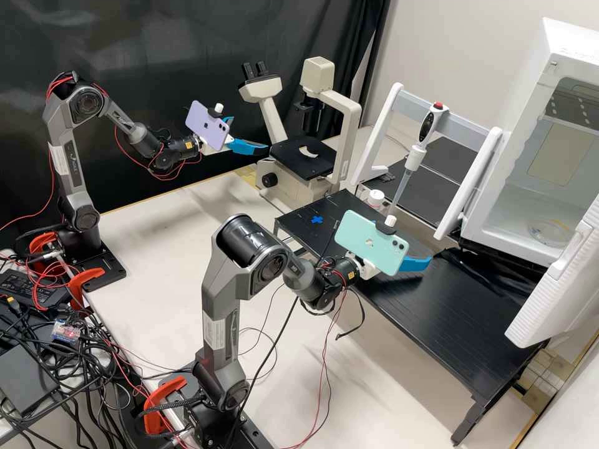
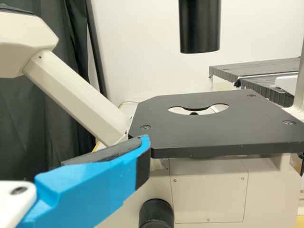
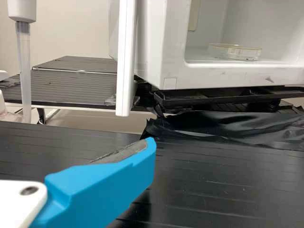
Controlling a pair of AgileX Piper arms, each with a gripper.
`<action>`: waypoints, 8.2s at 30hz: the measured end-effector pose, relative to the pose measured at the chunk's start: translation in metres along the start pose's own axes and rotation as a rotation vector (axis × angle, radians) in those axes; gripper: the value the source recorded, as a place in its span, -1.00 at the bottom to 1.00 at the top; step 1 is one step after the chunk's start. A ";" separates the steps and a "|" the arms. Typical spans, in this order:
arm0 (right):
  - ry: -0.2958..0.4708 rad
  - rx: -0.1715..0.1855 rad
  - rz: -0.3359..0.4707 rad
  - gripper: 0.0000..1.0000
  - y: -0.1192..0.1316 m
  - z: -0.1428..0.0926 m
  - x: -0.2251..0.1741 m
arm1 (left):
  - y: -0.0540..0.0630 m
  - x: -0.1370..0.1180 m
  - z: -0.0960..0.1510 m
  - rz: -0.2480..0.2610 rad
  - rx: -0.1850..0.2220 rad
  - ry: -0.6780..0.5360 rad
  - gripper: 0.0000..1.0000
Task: Move the petri dish to the microscope
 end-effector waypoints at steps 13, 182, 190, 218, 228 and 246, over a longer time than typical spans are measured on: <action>-0.031 -0.019 0.014 1.00 0.007 0.016 -0.006 | 0.000 0.000 0.000 0.000 0.000 0.000 1.00; 0.200 -0.024 -0.342 -1.00 0.073 -0.085 -0.079 | 0.000 0.000 0.000 0.000 0.000 0.000 1.00; 0.311 -0.114 -0.438 -1.00 0.039 -0.136 -0.081 | 0.000 0.000 0.000 0.000 0.000 0.000 1.00; 0.228 -0.298 -0.216 -1.00 -0.101 -0.257 0.003 | 0.000 0.000 0.000 0.000 0.000 0.000 1.00; 0.385 -0.117 -0.011 -1.00 -0.149 -0.260 0.041 | 0.000 0.000 0.000 0.000 0.000 0.000 1.00; 0.333 -0.020 -0.149 -1.00 -0.179 -0.231 0.055 | 0.000 0.000 0.000 0.000 0.000 0.000 1.00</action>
